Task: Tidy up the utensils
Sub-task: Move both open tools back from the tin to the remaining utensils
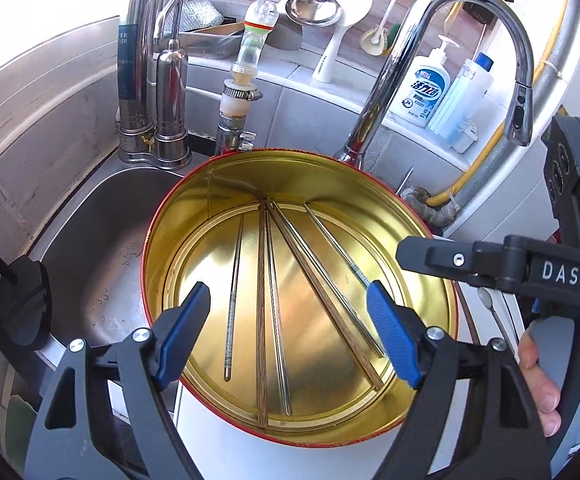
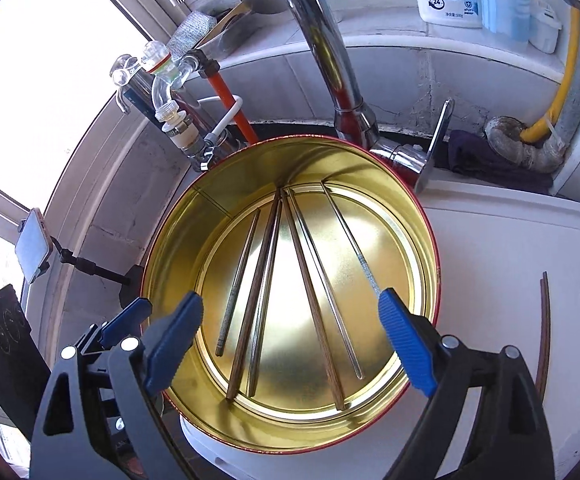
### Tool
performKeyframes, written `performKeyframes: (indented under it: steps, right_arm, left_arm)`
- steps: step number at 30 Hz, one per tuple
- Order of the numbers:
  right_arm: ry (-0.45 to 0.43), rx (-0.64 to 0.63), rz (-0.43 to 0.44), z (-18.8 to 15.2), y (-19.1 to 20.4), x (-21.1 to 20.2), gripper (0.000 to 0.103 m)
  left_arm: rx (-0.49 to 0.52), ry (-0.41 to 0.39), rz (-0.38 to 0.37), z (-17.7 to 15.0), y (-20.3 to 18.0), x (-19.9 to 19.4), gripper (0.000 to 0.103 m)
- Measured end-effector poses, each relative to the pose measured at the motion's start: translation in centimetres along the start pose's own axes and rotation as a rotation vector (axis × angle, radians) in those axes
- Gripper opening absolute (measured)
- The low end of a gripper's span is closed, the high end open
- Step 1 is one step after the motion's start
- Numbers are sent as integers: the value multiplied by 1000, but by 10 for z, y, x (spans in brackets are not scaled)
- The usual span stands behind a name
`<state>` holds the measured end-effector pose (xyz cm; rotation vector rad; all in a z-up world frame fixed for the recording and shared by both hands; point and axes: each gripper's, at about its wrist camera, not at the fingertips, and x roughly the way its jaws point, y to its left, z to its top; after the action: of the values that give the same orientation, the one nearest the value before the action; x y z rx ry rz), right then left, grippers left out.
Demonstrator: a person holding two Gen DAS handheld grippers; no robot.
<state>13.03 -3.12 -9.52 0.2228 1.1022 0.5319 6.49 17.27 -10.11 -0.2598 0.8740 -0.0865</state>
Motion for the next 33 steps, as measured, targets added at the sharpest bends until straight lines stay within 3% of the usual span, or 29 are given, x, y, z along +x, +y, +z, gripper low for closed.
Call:
performKeyframes:
  steps: [10,20,26,33]
  right_arm:
    - [-66,35,-3,-33,-41,-51,90]
    - [-130,181,-81,-76,-144,-116,90]
    - [-105,257,-139,-98,-193,-129,90]
    - [-13,179,-251,-116,-210,-116,90]
  left_arm:
    - [9,-32,-21,-28,-43,-27,79]
    - [124,48,-147,-56,-145,-9,79]
    - [183,130,-196,-78,-190,14,79]
    - [274,230,-204,-115,-229,51,79]
